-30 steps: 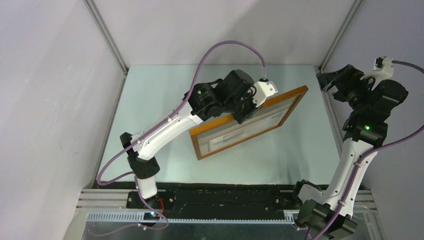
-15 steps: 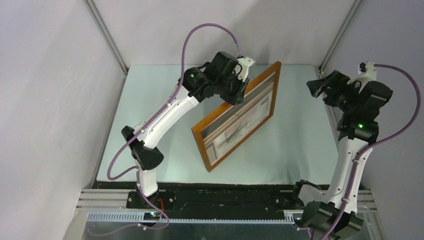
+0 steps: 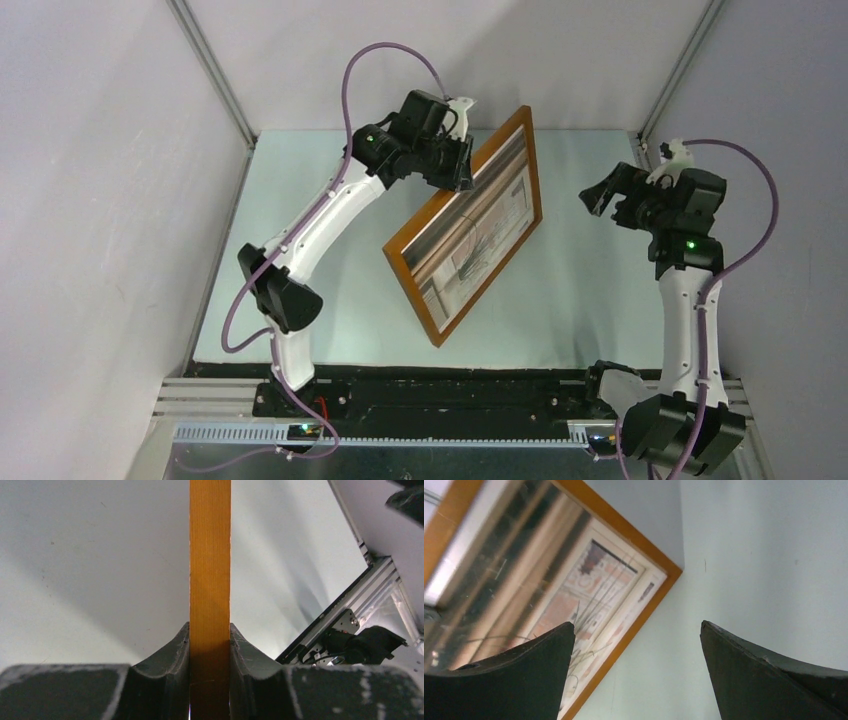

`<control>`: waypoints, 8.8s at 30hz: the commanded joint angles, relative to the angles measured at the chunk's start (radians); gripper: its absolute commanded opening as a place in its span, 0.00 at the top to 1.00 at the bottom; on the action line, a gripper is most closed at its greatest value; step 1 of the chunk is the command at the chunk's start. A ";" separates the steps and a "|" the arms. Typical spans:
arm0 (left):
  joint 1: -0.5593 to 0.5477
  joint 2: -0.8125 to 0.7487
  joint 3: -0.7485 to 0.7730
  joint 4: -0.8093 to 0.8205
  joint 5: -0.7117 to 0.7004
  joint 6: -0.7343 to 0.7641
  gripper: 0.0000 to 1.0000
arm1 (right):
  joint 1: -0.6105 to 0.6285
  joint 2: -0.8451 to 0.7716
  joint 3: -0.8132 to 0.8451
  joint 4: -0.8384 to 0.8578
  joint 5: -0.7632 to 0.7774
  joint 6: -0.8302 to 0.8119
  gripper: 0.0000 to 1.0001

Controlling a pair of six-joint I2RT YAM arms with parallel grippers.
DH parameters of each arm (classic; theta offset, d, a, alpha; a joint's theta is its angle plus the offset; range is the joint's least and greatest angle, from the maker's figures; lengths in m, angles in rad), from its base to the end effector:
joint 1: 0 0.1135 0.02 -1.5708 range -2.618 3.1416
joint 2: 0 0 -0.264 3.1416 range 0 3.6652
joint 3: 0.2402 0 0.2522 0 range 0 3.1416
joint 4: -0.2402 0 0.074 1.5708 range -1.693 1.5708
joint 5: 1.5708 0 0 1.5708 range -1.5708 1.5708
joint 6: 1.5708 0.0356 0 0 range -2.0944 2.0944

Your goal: Put the photo into the frame

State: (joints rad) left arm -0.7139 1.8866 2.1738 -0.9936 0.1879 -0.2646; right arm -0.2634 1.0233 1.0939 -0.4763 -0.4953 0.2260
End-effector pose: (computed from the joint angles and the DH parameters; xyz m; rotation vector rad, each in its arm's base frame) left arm 0.3001 -0.2688 0.4206 0.6275 2.2844 -0.7099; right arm 0.2163 -0.0408 0.3745 0.1554 1.9472 0.4634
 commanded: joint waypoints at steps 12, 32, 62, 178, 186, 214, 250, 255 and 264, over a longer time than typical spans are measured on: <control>0.200 -0.084 -0.251 0.283 0.152 -0.113 1.00 | 0.051 0.050 -0.138 0.102 -0.075 -0.072 0.01; 0.406 -0.254 -0.806 0.620 0.190 -0.199 1.00 | 0.184 0.336 -0.200 0.252 -0.064 -0.041 0.01; 0.473 -0.075 -1.169 1.105 0.374 -0.413 0.63 | 0.227 0.757 -0.137 0.360 -0.239 0.046 0.04; 0.307 -0.043 -1.115 0.735 0.012 -0.173 0.00 | 0.211 0.883 0.277 -0.052 -0.064 -0.215 0.10; 0.324 -0.118 -1.111 0.737 -0.086 -0.128 0.00 | 0.214 0.802 0.247 -0.028 0.002 -0.223 0.01; 0.475 -0.703 -1.134 0.755 -0.298 0.066 0.00 | -0.033 0.044 -0.182 0.127 0.091 -0.268 0.01; 0.495 -1.340 -1.600 0.938 -0.349 0.263 0.02 | -0.032 -0.330 -0.350 -0.012 0.249 -0.356 0.00; 0.496 -1.337 -1.604 0.938 -0.392 0.307 0.02 | -0.027 -0.336 -0.354 -0.001 0.289 -0.368 0.00; 0.496 -1.319 -1.614 0.950 -0.418 0.324 0.02 | -0.009 -0.377 -0.361 0.004 0.346 -0.411 0.00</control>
State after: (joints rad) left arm -0.2283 0.5667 0.5648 -0.0914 -0.1925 0.0284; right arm -0.2783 0.6746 0.7330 -0.5060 -0.1860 -0.1493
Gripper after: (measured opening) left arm 0.985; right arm 0.996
